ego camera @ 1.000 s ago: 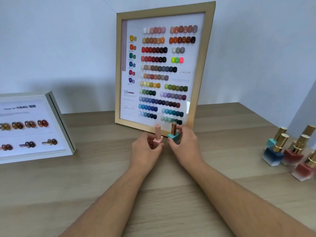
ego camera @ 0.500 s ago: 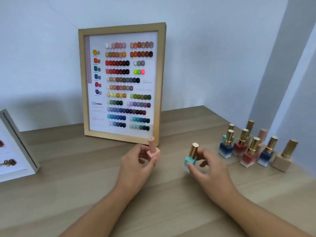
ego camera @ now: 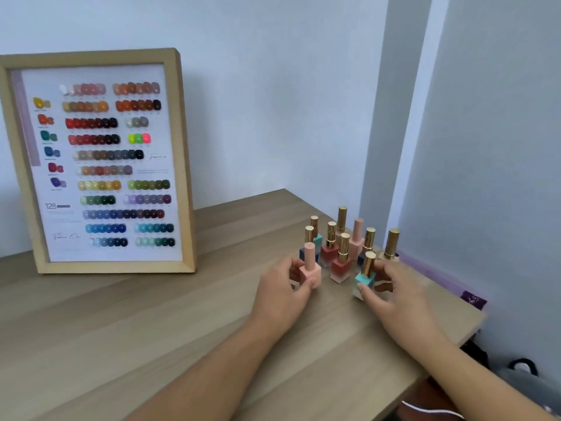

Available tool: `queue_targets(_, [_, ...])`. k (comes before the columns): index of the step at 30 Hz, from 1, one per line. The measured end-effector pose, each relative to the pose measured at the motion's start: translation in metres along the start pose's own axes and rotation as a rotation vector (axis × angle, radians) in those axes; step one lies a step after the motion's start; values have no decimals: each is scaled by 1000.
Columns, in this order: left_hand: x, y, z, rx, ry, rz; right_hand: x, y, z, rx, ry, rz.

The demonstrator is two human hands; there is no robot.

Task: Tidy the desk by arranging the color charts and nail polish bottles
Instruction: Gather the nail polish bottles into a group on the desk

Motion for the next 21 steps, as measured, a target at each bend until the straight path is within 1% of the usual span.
queue_targets(4, [11,2,17,29,6,-19,8,11,-1,-37,18,35])
queue_targets(8, [14,1,23,75,-12,-35,11,17,3,-36,-16,64])
queue_targets(12, [12,2,24,112,-13,-10,11,19,6,-40,-61,89])
queue_targets(16, [9,3,23,111,-18,-1,9,17,3,5,-48,91])
queue_targets(19, [2,6,11,76,50,21,4,11,-2,34,-19,83])
queue_targets(21, [-6,6,-2,88,106,68,0,3,-8,56,51,35])
Point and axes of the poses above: each hand's wrist, its own x-axis towards the middle knuckle, its own z-axis out of the palm, y = z × x, the point moved 5 cm from there along x, towards the middle knuckle, and after that the axes turned 5 degrees about x, right-handed, at the moved point
